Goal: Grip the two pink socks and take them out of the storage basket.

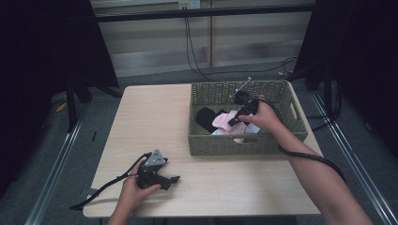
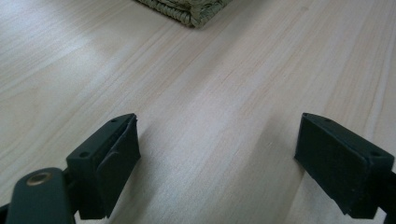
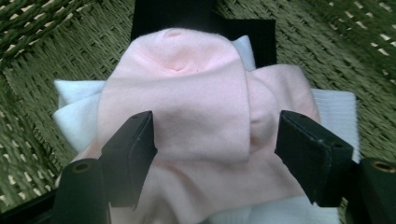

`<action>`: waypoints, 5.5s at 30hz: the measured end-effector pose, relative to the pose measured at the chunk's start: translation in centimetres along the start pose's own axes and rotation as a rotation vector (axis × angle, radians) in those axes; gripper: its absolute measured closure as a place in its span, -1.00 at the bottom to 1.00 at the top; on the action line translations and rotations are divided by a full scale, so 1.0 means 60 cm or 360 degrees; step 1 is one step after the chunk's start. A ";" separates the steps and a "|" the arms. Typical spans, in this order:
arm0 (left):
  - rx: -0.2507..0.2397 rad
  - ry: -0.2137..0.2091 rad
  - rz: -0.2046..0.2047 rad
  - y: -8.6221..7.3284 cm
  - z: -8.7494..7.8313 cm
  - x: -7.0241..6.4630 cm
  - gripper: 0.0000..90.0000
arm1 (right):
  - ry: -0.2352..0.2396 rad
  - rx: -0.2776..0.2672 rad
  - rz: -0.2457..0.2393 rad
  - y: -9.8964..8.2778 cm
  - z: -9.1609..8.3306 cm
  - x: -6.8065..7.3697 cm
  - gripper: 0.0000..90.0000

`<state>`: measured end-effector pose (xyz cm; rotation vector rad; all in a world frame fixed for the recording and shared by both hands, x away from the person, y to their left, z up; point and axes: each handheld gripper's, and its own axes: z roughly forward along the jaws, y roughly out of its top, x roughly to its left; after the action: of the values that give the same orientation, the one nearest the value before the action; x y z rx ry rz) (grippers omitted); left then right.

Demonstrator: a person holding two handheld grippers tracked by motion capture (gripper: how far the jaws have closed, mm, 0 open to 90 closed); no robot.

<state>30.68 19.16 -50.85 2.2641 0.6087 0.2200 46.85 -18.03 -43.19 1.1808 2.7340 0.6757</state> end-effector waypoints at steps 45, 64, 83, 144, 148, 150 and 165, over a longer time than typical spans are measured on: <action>0.0000 0.0000 0.0000 0.000 0.000 0.000 -0.71 | 0.0238 0.0026 -0.0105 0.019 -0.171 0.013 0.87; -0.0001 0.0002 0.0001 0.000 0.000 0.000 -0.71 | 0.0326 -0.0021 -0.0245 0.019 -0.222 0.056 0.87; 0.0001 0.0001 0.0000 0.000 0.000 0.000 -0.71 | 0.0421 -0.0045 -0.0420 -0.008 -0.259 0.128 0.86; -0.0005 0.0002 -0.0001 0.000 0.000 0.000 -0.71 | 0.0149 0.0114 -0.0068 -0.021 -0.033 -0.009 0.11; -0.0005 0.0002 -0.0001 0.000 0.000 0.000 -0.71 | 0.0137 0.0154 -0.0088 -0.022 -0.015 -0.013 0.15; -0.0005 0.0002 -0.0001 0.000 0.000 0.000 -0.71 | 0.0144 0.0174 -0.0086 -0.023 -0.008 -0.013 0.17; -0.0006 0.0003 0.0000 0.000 0.000 0.000 -0.71 | 0.0155 0.0239 -0.0114 -0.029 0.006 -0.015 0.94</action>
<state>30.67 19.14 -50.88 2.2605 0.6088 0.2230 46.41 -19.59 -44.36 1.0987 2.9386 0.5418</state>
